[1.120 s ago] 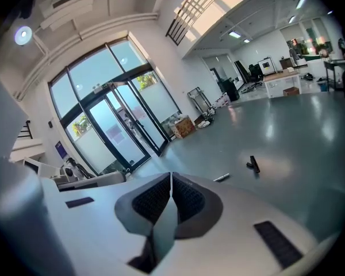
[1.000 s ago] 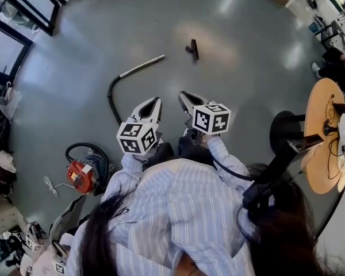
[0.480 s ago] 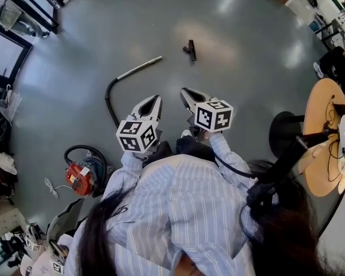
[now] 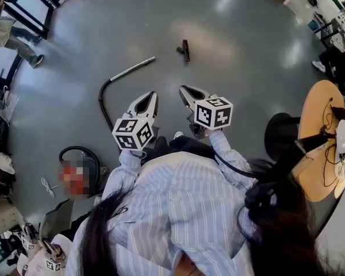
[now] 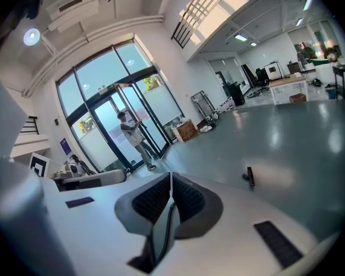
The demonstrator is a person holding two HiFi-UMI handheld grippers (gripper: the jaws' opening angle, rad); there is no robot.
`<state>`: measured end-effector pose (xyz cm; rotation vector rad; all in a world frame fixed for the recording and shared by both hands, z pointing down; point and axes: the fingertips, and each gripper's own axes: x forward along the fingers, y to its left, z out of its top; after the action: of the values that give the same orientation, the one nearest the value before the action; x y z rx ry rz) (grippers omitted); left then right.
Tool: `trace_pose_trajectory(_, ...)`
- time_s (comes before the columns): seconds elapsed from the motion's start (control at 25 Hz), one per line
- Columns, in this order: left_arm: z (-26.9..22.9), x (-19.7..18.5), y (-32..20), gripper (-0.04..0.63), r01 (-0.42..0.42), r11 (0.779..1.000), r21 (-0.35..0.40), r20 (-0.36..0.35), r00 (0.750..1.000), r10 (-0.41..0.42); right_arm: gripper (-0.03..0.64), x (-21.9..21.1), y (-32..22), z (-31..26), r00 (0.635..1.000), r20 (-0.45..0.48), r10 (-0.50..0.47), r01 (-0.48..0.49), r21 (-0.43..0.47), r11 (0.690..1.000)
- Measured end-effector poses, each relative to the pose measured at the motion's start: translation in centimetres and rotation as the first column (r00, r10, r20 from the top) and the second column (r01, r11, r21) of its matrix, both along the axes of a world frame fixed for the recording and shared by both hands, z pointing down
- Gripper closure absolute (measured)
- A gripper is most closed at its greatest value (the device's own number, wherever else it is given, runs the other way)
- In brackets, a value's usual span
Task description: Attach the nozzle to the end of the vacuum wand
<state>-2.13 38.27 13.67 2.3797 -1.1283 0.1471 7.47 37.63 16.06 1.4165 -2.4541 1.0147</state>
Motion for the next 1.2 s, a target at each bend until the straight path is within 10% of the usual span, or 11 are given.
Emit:
trace_pose_trajectory(0.68, 3.3, 0.7, -4.3, 0.589, 0.024, 0.993, -0.118, -0.004, 1.000, -0.025, 0.600, 2.3, -3.6, 4.0, 0.999, 0.039, 0.017, -0.013, -0.092, 0.996)
trace_pose_trajectory(1.2, 4.7, -2.3, -21.1, 0.589, -0.031, 0.989, -0.141, -0.005, 1.000, 0.030, 0.600, 1.8, -17.8, 4.6, 0.991, -0.011, 0.133, -0.133, -0.120, 0.984)
